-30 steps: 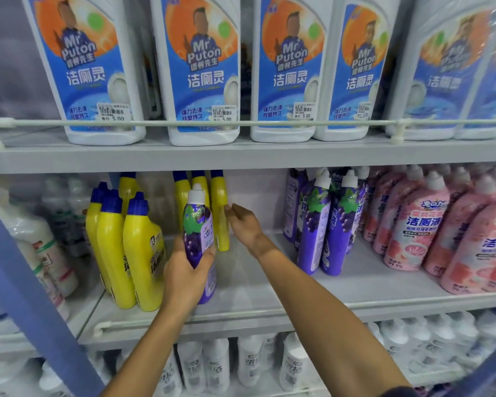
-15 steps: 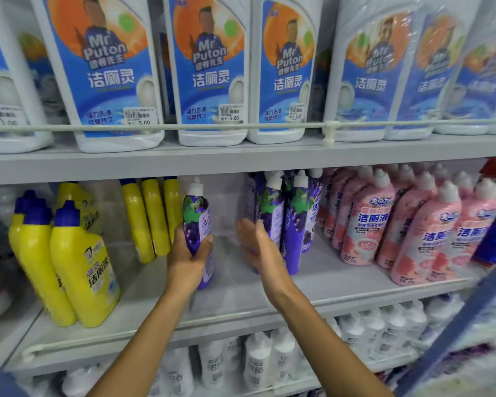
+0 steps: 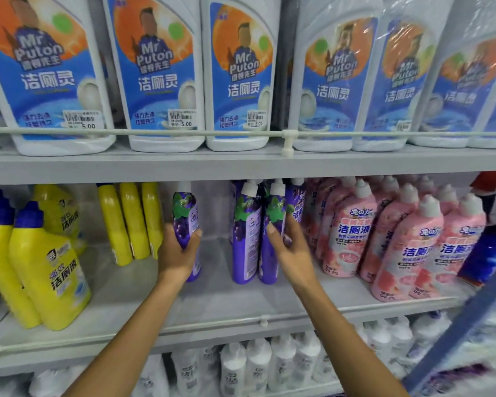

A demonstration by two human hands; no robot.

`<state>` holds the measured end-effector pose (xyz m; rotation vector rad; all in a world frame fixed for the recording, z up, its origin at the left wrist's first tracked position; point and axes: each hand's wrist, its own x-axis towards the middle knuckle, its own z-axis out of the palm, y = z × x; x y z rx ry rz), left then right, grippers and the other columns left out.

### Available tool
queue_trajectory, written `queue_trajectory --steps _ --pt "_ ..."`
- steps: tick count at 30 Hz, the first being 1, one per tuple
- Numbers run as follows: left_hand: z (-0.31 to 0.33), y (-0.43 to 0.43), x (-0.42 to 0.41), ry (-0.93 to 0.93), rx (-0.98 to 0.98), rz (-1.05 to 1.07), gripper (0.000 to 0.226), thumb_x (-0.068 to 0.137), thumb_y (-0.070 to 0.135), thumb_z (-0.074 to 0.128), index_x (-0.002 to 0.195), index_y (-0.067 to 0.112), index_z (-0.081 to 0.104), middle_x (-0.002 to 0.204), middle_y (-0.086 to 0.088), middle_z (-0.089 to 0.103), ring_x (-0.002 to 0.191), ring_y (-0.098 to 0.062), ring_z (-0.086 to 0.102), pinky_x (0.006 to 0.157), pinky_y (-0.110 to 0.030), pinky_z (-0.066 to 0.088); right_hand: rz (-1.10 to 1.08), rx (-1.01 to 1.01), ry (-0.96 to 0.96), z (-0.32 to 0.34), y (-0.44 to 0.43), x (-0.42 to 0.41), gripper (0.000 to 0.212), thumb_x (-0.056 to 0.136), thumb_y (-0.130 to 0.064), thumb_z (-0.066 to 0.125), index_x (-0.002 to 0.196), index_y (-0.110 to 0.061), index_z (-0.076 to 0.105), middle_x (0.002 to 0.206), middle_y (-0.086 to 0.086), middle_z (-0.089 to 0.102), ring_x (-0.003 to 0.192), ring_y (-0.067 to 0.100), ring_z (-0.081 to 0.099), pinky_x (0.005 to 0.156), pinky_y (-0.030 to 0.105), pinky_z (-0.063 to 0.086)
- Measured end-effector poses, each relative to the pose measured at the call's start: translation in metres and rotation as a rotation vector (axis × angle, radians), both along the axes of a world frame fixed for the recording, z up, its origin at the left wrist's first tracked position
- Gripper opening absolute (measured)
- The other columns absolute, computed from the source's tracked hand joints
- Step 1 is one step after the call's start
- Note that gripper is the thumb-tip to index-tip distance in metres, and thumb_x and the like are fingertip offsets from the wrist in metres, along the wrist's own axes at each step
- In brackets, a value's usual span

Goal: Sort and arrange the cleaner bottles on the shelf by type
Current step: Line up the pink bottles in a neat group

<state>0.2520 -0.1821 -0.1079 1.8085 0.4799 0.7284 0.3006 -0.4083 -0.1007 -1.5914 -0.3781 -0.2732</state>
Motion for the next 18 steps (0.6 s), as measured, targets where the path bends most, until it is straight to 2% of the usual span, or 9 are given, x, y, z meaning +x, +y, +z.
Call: queue_trajectory --steps 2,4,6,10,11,13,15,16,18 --pt "0.001 -0.001 0.001 -0.012 0.001 0.004 0.042 0.094 0.026 0.071 0.127 0.007 0.054 0.125 -0.012 0.068 0.108 -0.029 0.065 0.085 -0.029 0.044 -0.014 -0.041 -0.044 -0.021 0.009 0.009 0.057 0.096 -0.042 0.071 0.147 -0.029 0.051 0.145 -0.006 0.060 0.137 0.014 0.054 0.117 0.049 0.041" --pt "0.003 -0.003 0.000 -0.010 -0.002 0.015 0.043 0.094 0.026 0.071 0.128 0.007 0.053 0.125 -0.011 0.067 0.111 -0.031 0.065 0.084 -0.028 0.043 -0.041 -0.046 -0.068 -0.030 0.014 0.012 0.065 0.097 -0.035 0.070 0.154 -0.019 0.043 0.152 -0.002 0.054 0.143 0.015 0.048 0.120 0.048 0.037" --pt "0.006 -0.010 -0.006 -0.036 0.032 0.072 0.048 0.094 0.028 0.071 0.134 0.008 0.051 0.130 -0.010 0.065 0.115 -0.031 0.063 0.084 -0.026 0.043 -0.042 -0.051 -0.078 -0.031 0.014 0.013 0.065 0.099 -0.030 0.069 0.156 -0.017 0.040 0.155 -0.004 0.050 0.145 0.012 0.044 0.122 0.045 0.034" --pt "0.011 -0.053 -0.028 -0.308 0.337 0.242 0.062 0.097 0.023 0.066 0.151 0.007 0.040 0.151 -0.012 0.049 0.137 -0.027 0.047 0.113 -0.026 0.035 0.001 -0.041 -0.074 -0.034 0.010 0.015 0.070 0.097 -0.038 0.067 0.158 -0.021 0.037 0.156 -0.007 0.048 0.146 0.012 0.042 0.123 0.047 0.032" --pt "0.012 -0.068 -0.031 -0.343 0.390 0.189 0.063 0.097 0.024 0.065 0.153 0.008 0.039 0.155 -0.010 0.046 0.142 -0.023 0.043 0.117 -0.027 0.033 -0.006 -0.043 -0.075 -0.036 0.011 0.017 0.070 0.097 -0.040 0.066 0.158 -0.021 0.037 0.156 -0.007 0.048 0.146 0.012 0.042 0.123 0.047 0.033" --pt "0.010 -0.092 -0.027 -0.343 0.447 0.048 0.067 0.097 0.025 0.067 0.156 0.015 0.036 0.158 0.005 0.041 0.146 -0.003 0.035 0.119 -0.018 0.028 -0.020 -0.052 -0.076 -0.037 0.012 0.018 0.071 0.097 -0.042 0.065 0.158 -0.021 0.035 0.157 -0.007 0.047 0.147 0.012 0.042 0.123 0.047 0.033" --pt "0.007 -0.105 -0.013 -0.318 0.388 -0.053 0.071 0.094 0.022 0.072 0.155 0.020 0.036 0.149 0.022 0.043 0.138 0.015 0.035 0.113 -0.010 0.031 -0.013 -0.063 -0.084 -0.040 0.012 0.021 0.072 0.098 -0.041 0.064 0.159 -0.021 0.032 0.158 -0.006 0.045 0.148 0.012 0.040 0.122 0.047 0.034" --pt "0.006 -0.108 -0.006 -0.302 0.304 -0.103 0.072 0.092 0.020 0.073 0.154 0.022 0.036 0.146 0.026 0.046 0.133 0.016 0.041 0.109 -0.011 0.037 -0.003 -0.069 -0.092 -0.041 0.012 0.022 0.072 0.099 -0.041 0.064 0.160 -0.021 0.031 0.158 -0.005 0.045 0.148 0.013 0.040 0.122 0.048 0.034" --pt "0.004 -0.107 0.007 -0.277 0.172 -0.156 0.075 0.090 0.016 0.073 0.153 0.024 0.035 0.141 0.018 0.055 0.128 0.005 0.054 0.104 -0.017 0.046 0.009 -0.067 -0.089 -0.041 0.011 0.024 0.074 0.097 -0.044 0.064 0.160 -0.021 0.031 0.158 -0.004 0.044 0.148 0.014 0.040 0.121 0.048 0.035"
